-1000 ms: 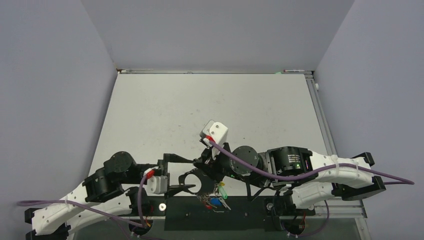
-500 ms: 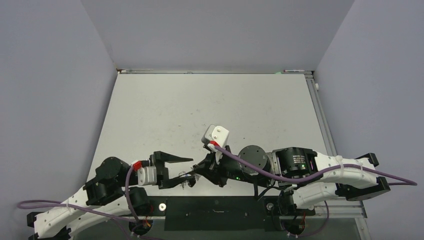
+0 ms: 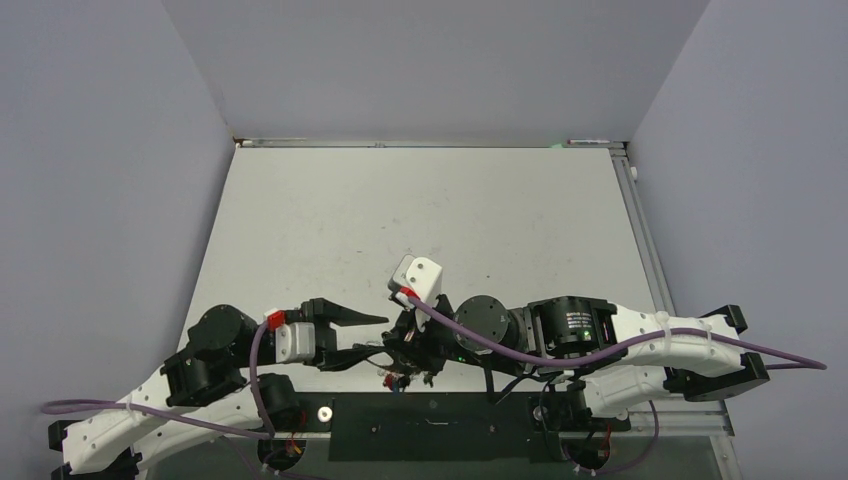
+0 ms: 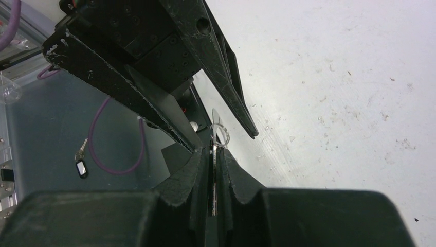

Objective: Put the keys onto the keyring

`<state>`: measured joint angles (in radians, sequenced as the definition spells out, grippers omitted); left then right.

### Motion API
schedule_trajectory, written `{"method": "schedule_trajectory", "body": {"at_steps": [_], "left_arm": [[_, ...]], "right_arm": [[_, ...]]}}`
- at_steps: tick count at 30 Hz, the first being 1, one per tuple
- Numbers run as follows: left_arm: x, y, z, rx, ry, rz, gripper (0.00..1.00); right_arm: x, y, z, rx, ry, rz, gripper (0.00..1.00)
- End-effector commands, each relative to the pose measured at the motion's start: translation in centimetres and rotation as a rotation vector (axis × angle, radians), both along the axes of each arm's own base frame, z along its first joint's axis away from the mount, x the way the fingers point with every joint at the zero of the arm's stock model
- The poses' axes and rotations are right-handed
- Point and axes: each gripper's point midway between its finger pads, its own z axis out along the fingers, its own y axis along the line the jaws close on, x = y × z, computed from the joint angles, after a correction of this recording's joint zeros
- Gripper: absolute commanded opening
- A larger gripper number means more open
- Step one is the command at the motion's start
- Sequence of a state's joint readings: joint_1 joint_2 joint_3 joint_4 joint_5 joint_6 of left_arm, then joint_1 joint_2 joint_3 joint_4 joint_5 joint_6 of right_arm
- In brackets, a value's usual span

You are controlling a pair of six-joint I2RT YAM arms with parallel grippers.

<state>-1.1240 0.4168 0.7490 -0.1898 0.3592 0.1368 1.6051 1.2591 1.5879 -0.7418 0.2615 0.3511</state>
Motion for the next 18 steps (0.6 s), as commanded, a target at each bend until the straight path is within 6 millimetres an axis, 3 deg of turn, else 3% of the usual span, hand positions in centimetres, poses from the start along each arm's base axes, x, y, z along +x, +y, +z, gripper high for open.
{"method": "schedule_trajectory", "body": {"at_steps": [1,7,11,14,18], "left_arm": [[-0.8,0.5,2.5,-0.044,-0.019,-0.027,0.39],[-1.2,0.5,2.0,-0.017,-0.032,-0.052,0.42],[-1.2,0.0,1.6,-0.011,-0.037,-0.066,0.28],[-0.9,-0.3,1.2,0.013,-0.033,-0.060,0.23],[-0.6,-0.4,0.9,0.027,-0.027,-0.046,0.00]], "right_arm": [[0.3,-0.1,2.5,0.070,-0.005,-0.021,0.05],[0.0,-0.2,2.8,0.064,-0.013,0.006,0.05],[-0.4,0.1,2.3,0.041,-0.013,0.034,0.05],[-0.4,0.2,2.2,0.029,-0.015,0.034,0.05],[-0.5,0.3,2.1,0.023,-0.016,0.041,0.05]]}}
